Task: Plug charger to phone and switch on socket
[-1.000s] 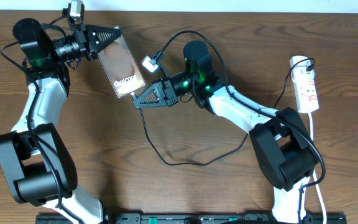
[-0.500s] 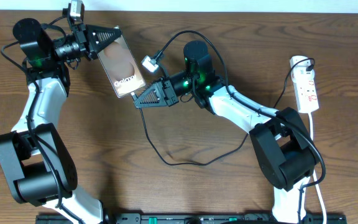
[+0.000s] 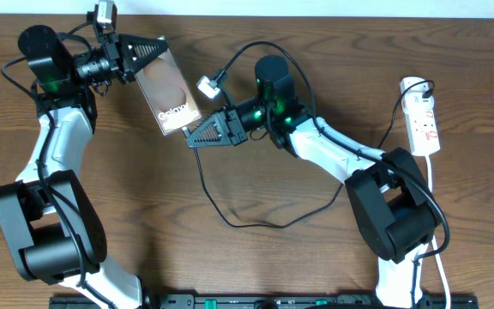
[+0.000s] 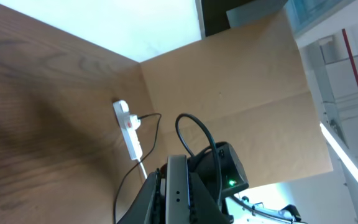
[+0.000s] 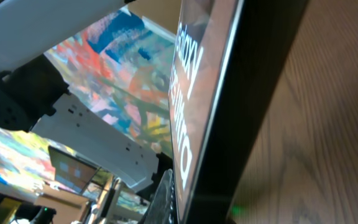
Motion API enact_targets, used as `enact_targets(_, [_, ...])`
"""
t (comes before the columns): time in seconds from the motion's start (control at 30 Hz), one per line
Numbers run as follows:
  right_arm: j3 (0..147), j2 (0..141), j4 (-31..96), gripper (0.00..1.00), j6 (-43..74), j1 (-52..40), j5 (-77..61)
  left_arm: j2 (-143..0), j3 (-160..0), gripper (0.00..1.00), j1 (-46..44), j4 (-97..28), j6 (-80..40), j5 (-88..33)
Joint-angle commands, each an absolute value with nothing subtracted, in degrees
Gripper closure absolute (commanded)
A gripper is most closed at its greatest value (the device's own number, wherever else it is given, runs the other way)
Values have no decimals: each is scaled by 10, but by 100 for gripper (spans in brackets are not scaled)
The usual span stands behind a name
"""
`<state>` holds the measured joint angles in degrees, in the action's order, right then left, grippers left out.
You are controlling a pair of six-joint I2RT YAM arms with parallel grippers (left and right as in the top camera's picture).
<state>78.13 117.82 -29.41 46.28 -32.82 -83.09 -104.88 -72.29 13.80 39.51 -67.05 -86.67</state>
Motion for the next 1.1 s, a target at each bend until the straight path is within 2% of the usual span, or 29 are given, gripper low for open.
enact_targets(0.0, [784,1180,-296,99,467,-319,-818,-1036,-722,93,138,400,-667,-894])
enact_targets(1.07, [784,1180,-296,99,482,-317,-766,-1036,-722,93,137,400,-639,-900])
